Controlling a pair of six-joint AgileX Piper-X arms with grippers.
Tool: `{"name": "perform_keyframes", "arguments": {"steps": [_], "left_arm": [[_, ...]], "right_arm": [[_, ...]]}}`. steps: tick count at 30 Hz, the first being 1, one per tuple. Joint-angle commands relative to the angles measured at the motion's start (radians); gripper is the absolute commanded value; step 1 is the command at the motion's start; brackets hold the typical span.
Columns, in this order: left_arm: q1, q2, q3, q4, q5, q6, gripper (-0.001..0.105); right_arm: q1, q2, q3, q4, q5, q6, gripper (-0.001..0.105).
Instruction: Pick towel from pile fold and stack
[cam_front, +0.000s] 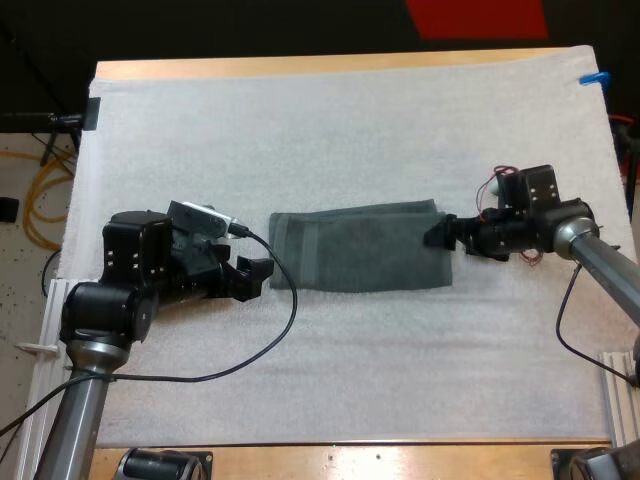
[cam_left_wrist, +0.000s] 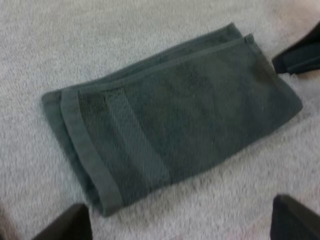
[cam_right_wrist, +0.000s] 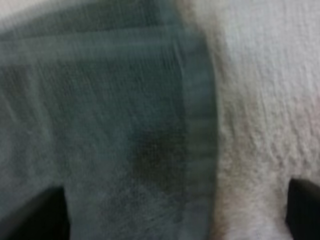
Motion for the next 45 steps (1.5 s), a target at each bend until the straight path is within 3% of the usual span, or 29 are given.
{"name": "perform_keyframes", "arguments": {"steps": [1,7,14,17,19,20,26,29,40,45], "left_arm": [[0.001,-0.002,-0.004,-0.004,0.014,-0.007,0.07],[0.001,-0.002,-0.004,-0.004,0.014,-0.007,0.07],[0.001,-0.002,-0.004,-0.004,0.022,-0.007,0.07],[0.001,-0.002,-0.004,-0.004,0.022,-0.007,0.07],[0.001,-0.002,-0.004,-0.004,0.022,-0.007,0.07],[0.001,-0.002,-0.004,-0.004,0.022,-0.007,0.07],[0.001,-0.002,-0.004,-0.004,0.022,-0.007,0.07],[0.001,-0.002,-0.004,-0.004,0.022,-0.007,0.07],[0.001,-0.002,-0.004,-0.004,0.022,-0.007,0.07],[0.001,-0.002,-0.004,-0.004,0.022,-0.007,0.07]], "right_arm": [[0.006,0.019,-0.003,-0.013,-0.048,0.003,0.086],[0.038,0.059,-0.003,-0.022,-0.138,0.018,0.084],[0.054,0.061,-0.003,-0.038,-0.124,0.061,0.059],[0.054,0.061,-0.003,-0.044,-0.114,0.079,0.034],[0.054,0.061,-0.003,-0.044,-0.107,0.079,0.008],[0.054,0.061,-0.003,-0.044,-0.099,0.079,0.001],[0.054,0.031,-0.003,-0.029,-0.005,0.065,0.0],[0.054,-0.037,-0.003,0.017,0.149,0.014,0.0],[0.054,-0.259,-0.003,0.244,0.774,-0.338,0.0],[0.057,-0.301,-0.019,0.279,0.785,-0.34,0.0]]}}
